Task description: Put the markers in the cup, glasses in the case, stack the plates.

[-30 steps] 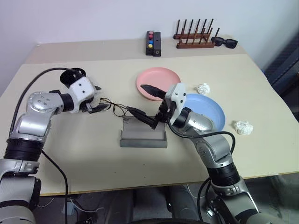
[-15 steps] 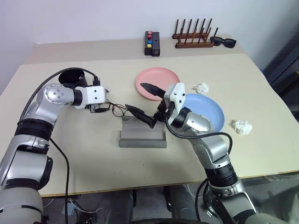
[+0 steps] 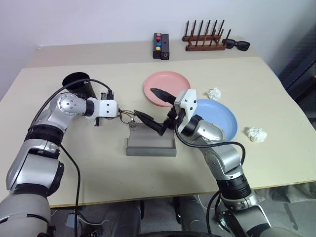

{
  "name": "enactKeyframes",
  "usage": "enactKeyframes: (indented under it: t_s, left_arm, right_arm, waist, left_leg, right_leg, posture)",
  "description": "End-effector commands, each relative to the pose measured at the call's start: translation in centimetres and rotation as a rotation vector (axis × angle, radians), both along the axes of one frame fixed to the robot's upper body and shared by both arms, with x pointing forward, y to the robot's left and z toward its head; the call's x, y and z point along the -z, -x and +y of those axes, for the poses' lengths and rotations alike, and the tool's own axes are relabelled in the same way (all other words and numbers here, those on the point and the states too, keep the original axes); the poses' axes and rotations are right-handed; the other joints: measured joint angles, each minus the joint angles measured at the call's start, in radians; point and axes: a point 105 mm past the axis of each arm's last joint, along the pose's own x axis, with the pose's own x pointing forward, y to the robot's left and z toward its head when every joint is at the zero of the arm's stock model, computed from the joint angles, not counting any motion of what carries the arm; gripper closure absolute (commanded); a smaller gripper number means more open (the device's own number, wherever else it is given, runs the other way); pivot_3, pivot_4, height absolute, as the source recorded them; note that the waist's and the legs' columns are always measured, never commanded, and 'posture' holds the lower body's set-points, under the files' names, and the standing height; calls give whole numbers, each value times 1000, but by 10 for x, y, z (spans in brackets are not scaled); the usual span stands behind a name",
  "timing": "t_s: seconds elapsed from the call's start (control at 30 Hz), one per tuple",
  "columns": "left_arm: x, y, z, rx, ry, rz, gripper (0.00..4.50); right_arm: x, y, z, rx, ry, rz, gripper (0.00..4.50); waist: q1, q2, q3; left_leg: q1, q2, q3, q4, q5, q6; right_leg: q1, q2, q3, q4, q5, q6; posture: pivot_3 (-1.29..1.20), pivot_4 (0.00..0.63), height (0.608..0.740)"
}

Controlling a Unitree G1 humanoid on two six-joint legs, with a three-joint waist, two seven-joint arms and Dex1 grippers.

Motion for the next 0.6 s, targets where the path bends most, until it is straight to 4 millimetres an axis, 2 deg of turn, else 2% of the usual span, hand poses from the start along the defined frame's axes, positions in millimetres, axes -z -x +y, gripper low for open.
enactKeyframes:
  t_s: [0.03, 0.3, 0.33, 0.43, 0.6]
  left_arm:
    - [-1, -1, 5, -22, 12, -2, 4094]
    - [-11, 1, 14, -51, 59, -6, 4094]
    - [-12, 1, 15, -55, 63, -11, 4309]
    - [-25, 0, 15, -66, 115, -30, 4309]
    - [-60, -7, 12, -96, 237, -98, 4309]
  right_arm:
    - [-12, 6, 0, -8, -23, -53, 0]
    - [-12, 6, 1, -14, -23, -53, 0]
    - [-12, 6, 1, -15, -23, -53, 0]
    - [-12, 5, 1, -13, -22, -54, 0]
    - [-12, 8, -3, -30, -6, -53, 0]
  waist:
    - [0, 0, 0]
    - [-2, 0, 0]
    - [-2, 0, 0]
    - [-1, 0, 0]
    - [0, 0, 0]
  left_leg:
    - [0, 0, 0, 0, 0, 0]
    - [0, 0, 0, 0, 0, 0]
    - [0, 0, 0, 0, 0, 0]
    - [0, 0, 0, 0, 0, 0]
    - [0, 0, 0, 0, 0, 0]
  right_leg:
    - [0, 0, 0, 0, 0, 0]
    - [0, 0, 0, 0, 0, 0]
    - [0, 0, 0, 0, 0, 0]
    - [0, 0, 0, 0, 0, 0]
    - [0, 0, 0, 1, 0, 0]
  posture:
    - [0, 150, 739]
    - [0, 150, 739]
    - [0, 150, 739]
    - [0, 150, 739]
    - [0, 150, 739]
